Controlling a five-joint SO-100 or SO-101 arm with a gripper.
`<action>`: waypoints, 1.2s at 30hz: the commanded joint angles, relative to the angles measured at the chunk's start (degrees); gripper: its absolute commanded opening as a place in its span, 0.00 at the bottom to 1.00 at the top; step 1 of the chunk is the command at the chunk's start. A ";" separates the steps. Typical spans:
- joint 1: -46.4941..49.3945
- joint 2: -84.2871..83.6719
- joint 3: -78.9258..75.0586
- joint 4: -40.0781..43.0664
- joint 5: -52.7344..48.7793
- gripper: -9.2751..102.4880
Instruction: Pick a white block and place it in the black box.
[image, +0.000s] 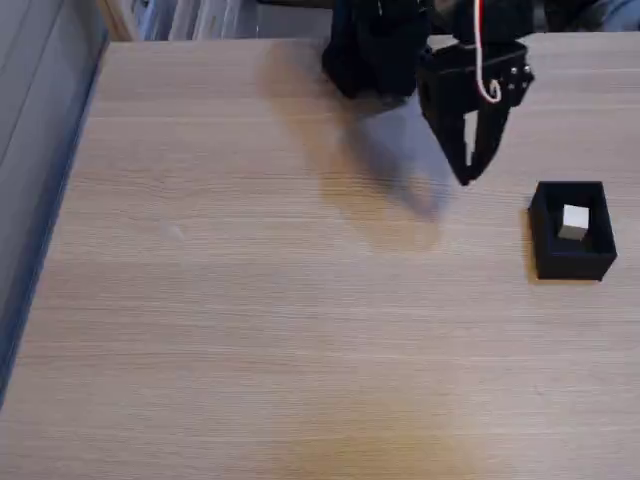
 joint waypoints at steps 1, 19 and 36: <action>5.45 10.46 10.81 -1.41 -4.22 0.08; 24.87 53.26 50.98 7.82 -14.15 0.08; 18.37 59.59 51.15 16.70 -1.58 0.08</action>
